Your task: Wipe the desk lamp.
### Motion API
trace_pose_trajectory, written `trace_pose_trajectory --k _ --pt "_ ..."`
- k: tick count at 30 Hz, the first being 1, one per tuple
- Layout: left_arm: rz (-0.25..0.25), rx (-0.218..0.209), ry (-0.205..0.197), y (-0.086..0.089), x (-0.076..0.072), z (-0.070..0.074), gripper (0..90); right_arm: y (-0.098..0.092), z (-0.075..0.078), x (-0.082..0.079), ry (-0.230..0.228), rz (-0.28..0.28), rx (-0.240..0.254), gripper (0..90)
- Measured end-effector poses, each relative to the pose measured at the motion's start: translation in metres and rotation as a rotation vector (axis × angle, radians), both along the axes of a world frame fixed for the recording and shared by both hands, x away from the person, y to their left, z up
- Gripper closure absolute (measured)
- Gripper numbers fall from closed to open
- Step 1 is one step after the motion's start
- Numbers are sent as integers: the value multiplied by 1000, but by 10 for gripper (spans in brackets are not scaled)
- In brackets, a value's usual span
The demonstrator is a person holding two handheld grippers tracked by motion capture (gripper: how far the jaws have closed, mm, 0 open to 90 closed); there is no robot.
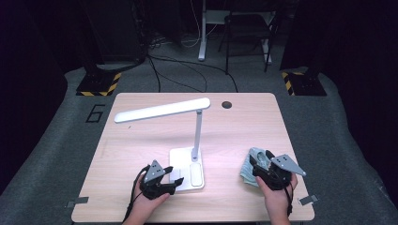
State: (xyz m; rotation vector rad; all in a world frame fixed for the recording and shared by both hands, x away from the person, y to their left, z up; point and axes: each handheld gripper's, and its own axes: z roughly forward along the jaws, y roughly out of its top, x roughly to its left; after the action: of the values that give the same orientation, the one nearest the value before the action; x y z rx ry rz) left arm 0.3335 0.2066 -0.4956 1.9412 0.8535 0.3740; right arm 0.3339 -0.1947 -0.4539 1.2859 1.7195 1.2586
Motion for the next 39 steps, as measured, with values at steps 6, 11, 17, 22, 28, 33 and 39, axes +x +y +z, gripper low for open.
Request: trace_pose_trajectory --k 6,11,17,22,28,33,39 --pt "28 -20 2 6 1 2 363 8 12 -3 13 53 0 329" --pt "17 -17 -1 6 1 3 363 20 12 2 57 119 -2 329" --pt "18 -33 -2 9 2 7 363 33 20 13 70 170 31 331" --pt "12 -32 0 15 3 10 367 52 27 22 69 206 22 343" --pt "27 -47 5 20 4 12 367 68 38 34 58 247 39 342" --pt "41 -51 -2 24 5 13 366 83 42 45 84 277 50 342" --pt "49 -51 5 26 6 12 366 102 47 53 90 314 40 358"
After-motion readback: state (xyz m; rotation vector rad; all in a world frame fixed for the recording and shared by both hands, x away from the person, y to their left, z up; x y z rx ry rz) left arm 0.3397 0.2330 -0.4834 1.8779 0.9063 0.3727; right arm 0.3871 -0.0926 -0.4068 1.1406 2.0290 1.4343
